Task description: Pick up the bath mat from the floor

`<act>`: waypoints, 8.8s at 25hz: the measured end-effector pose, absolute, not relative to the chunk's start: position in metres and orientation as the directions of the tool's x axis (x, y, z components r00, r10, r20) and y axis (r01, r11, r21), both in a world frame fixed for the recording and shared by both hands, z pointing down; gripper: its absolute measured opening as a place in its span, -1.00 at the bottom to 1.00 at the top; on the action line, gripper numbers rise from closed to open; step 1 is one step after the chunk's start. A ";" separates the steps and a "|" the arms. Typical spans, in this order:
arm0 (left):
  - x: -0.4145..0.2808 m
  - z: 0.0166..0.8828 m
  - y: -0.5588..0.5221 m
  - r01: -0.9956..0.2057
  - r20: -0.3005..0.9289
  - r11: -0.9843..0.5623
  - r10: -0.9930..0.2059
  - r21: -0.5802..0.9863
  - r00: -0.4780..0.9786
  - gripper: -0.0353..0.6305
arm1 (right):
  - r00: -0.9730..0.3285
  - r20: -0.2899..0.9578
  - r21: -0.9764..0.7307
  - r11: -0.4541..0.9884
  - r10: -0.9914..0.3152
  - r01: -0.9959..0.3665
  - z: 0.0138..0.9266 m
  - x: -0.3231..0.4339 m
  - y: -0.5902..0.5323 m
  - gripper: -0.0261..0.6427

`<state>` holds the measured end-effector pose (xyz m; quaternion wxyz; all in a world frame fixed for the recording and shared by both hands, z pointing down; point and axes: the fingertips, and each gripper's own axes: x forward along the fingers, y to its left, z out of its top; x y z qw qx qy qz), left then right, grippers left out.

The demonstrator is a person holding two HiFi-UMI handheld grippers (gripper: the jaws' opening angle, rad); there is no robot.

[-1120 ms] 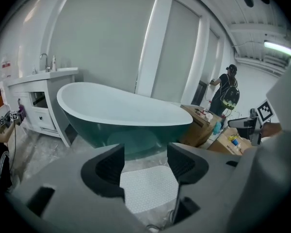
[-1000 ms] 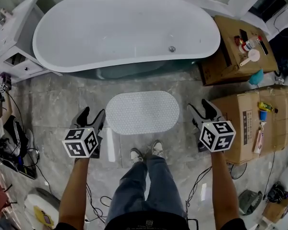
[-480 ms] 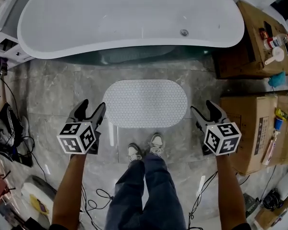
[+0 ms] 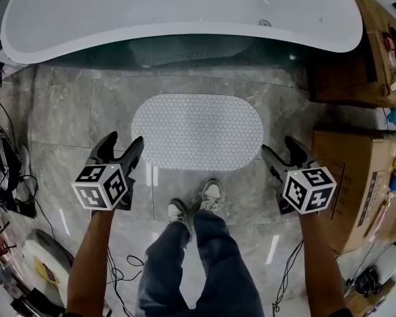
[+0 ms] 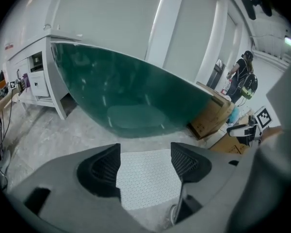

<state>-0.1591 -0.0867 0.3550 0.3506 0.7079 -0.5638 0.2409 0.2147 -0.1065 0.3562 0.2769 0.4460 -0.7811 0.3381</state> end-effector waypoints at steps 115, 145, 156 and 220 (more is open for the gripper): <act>-0.247 0.769 -0.066 -0.946 0.814 -0.084 -0.490 0.313 0.313 -0.80 | -0.272 0.848 -0.180 0.236 -0.455 -0.955 0.781 0.233 -0.090 -0.83; -0.212 0.502 -0.048 -0.914 0.721 -0.090 -0.587 0.395 0.369 -0.80 | -0.362 0.801 -0.231 0.312 -0.476 -0.921 0.508 0.186 -0.082 -0.83; -0.223 0.345 -0.031 -0.916 0.700 -0.079 -0.620 0.393 0.354 -0.80 | -0.367 0.768 -0.227 0.312 -0.524 -0.923 0.352 0.183 -0.074 -0.83; -0.188 -0.153 -0.163 -0.952 0.269 -0.284 -0.914 0.111 0.304 -0.80 | -0.278 0.243 -0.096 0.262 -0.930 -0.960 -0.162 0.177 -0.152 -0.83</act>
